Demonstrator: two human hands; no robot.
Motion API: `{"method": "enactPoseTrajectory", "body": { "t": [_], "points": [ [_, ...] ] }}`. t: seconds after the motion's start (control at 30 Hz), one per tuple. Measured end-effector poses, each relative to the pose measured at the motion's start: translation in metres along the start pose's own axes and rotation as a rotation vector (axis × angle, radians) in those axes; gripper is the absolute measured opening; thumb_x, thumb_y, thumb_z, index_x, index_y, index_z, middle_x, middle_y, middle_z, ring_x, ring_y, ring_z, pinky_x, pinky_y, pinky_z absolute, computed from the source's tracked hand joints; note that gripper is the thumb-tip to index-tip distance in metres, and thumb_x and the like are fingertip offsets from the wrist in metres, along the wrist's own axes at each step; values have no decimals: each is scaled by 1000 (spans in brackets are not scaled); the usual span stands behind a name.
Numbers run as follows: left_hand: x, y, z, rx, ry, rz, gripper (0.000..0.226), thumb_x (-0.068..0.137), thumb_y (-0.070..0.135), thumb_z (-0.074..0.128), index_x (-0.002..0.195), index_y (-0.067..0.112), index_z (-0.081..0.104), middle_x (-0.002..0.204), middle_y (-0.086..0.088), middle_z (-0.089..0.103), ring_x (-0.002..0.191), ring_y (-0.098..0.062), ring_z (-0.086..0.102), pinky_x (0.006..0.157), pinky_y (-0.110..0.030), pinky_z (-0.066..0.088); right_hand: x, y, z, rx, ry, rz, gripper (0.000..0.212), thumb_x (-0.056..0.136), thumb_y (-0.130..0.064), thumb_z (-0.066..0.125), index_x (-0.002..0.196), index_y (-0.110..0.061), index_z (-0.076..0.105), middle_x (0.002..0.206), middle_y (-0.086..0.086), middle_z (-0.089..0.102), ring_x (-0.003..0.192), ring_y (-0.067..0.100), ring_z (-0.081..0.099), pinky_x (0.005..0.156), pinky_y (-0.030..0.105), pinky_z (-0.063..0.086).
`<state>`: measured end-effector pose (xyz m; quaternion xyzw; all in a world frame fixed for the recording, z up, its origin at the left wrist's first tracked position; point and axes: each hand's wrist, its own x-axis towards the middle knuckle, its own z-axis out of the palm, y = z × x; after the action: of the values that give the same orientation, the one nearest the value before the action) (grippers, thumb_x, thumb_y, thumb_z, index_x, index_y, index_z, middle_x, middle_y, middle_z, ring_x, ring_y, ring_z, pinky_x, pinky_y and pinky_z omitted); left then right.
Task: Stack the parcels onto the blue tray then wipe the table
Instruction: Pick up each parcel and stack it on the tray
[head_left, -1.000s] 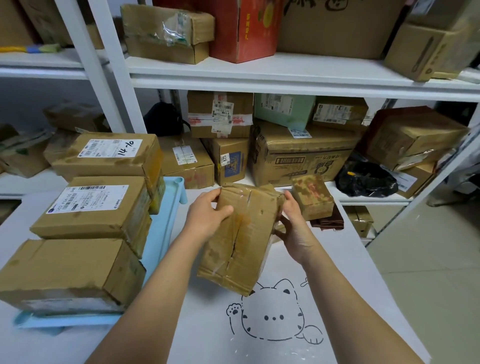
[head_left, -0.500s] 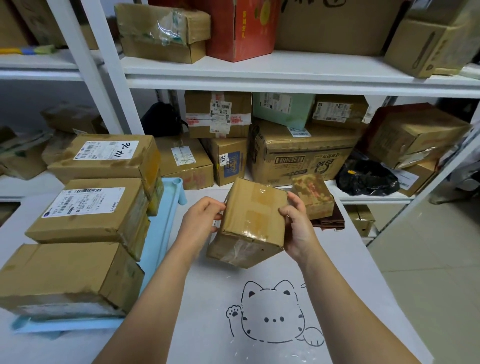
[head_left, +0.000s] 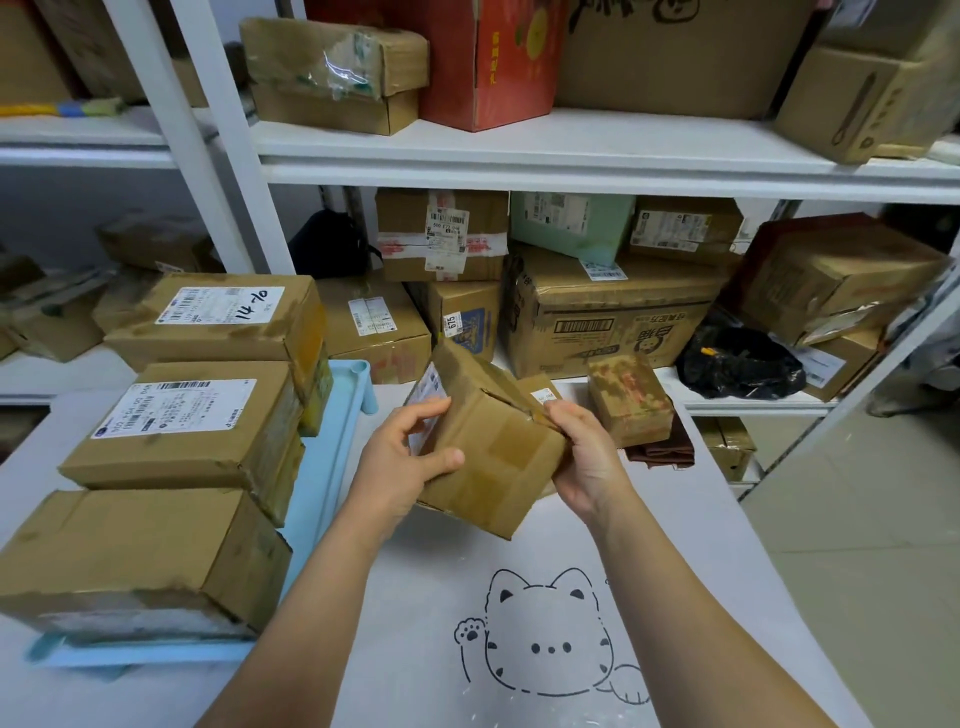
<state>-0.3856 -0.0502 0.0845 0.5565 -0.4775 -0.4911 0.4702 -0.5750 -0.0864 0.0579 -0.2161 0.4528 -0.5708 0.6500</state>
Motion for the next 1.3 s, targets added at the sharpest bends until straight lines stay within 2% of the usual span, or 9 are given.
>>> {"method": "enactPoseTrajectory", "body": {
  "t": [0.17, 0.3, 0.4, 0.5, 0.6, 0.7, 0.83, 1.13, 1.3],
  "points": [
    [0, -5, 1, 163, -82, 135, 58, 68, -3, 77, 103, 41, 65, 125, 20, 55, 125, -11, 45, 111, -39, 35, -3, 13, -4, -45, -51, 158, 31, 95, -36, 54, 115, -14, 63, 109, 12, 70, 93, 25, 68, 77, 37, 54],
    [-5, -4, 7, 335, -135, 209, 39, 73, 9, 78, 102, 32, 70, 112, 24, 58, 115, 4, 44, 105, -19, 30, -8, 27, -15, -80, -41, 288, 53, 95, -56, 37, 130, -21, 55, 115, 9, 70, 102, 23, 68, 69, 34, 57],
    [-9, -3, 13, 39, 50, 139, 30, 81, -1, 67, 92, 27, 69, 112, 5, 61, 97, 11, 54, 91, -14, 45, -12, 37, -27, -2, -12, 283, 51, 94, -53, 41, 132, -21, 55, 115, 7, 70, 99, 20, 69, 64, 31, 58],
    [-4, -4, 10, -241, 277, -64, 39, 82, -5, 65, 111, 20, 57, 117, -5, 55, 95, -3, 56, 73, -17, 48, -15, 40, -36, 102, -77, 258, 44, 93, -48, 47, 127, -23, 60, 115, 5, 70, 100, 17, 69, 70, 31, 59],
    [1, -6, 5, -326, 229, -164, 55, 82, -5, 65, 132, 8, 47, 123, -4, 54, 107, -16, 55, 82, -22, 47, -12, 43, -42, 157, -150, 220, 39, 93, -40, 51, 129, -25, 58, 124, 3, 66, 113, 19, 63, 89, 38, 55],
    [1, -8, 0, -334, 133, -181, 46, 81, -11, 62, 122, 11, 57, 113, -5, 66, 102, -19, 62, 73, -22, 51, -8, 43, -46, 79, -219, 165, 53, 84, -39, 66, 133, -24, 55, 132, 3, 61, 122, 22, 55, 105, 45, 42],
    [0, -15, -10, -275, 111, -199, 47, 80, -16, 59, 114, 17, 59, 104, -2, 67, 98, -19, 63, 67, -25, 52, -3, 39, -49, -149, -176, 194, 47, 86, -18, 62, 132, -25, 57, 110, -4, 66, 94, 11, 56, 77, 31, 46],
    [-1, -24, -16, -270, 198, -88, 53, 72, -29, 54, 94, 20, 54, 92, 2, 63, 87, -13, 58, 75, -27, 49, 10, 23, -30, -165, -123, 40, 60, 81, 19, 47, 132, -11, 54, 114, 7, 62, 94, 20, 58, 72, 30, 44],
    [4, -27, -21, -310, 230, -186, 44, 88, -13, 44, 105, 24, 59, 113, -3, 65, 109, -21, 57, 92, -43, 48, 11, 15, -23, -143, -102, -5, 63, 77, 26, 43, 132, -4, 54, 107, 9, 63, 86, 19, 58, 66, 25, 47]
  ]
}}
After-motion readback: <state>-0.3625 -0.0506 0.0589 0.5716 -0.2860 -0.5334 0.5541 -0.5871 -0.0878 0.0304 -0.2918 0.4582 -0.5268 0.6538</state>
